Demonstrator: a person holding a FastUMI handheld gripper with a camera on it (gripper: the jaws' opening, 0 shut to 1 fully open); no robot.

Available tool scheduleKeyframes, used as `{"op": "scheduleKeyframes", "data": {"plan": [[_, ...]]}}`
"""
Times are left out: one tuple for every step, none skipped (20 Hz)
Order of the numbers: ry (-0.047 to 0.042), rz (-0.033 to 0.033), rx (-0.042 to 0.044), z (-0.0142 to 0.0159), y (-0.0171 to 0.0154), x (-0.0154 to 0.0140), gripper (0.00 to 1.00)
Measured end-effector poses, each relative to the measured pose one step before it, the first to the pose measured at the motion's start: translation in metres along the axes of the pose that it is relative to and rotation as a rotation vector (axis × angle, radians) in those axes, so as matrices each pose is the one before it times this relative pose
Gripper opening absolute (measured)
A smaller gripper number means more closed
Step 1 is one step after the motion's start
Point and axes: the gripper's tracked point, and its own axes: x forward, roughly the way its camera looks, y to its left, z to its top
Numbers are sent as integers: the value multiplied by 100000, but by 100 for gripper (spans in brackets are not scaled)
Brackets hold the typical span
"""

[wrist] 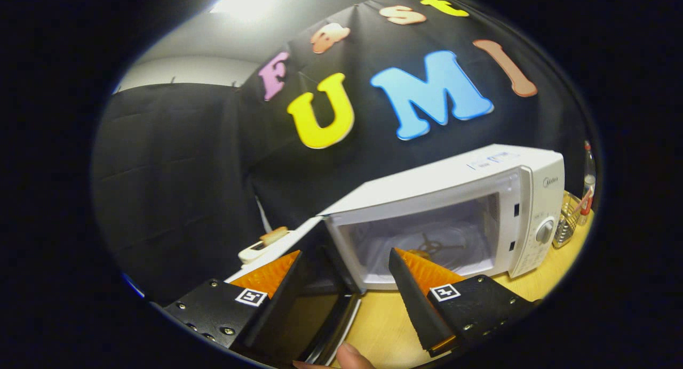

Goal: Open the microwave, put the food inside, and close the microwave door.

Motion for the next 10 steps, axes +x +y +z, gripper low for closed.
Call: {"op": "scheduleKeyframes", "data": {"plan": [[-3556, 4384, -2956, 1551, 2297, -1815, 95], [-3843, 4692, -2584, 1432, 2288, -1736, 95], [-4015, 5204, -1899, 1287, 2732, -1436, 95], [-3377, 5425, -1770, 877, 2666, -1165, 95], [-2633, 5066, -1931, 495, 2607, -907, 95], [-1344, 4387, -1882, 139, 2117, -532, 95], [472, 3152, -1145, -481, 1861, -427, 95], [1928, 2844, -145, -864, 1542, -140, 95], [2516, 2828, 433, -1157, 1420, 75, 95], [3055, 1136, 354, -1202, 962, 233, 95]]}}
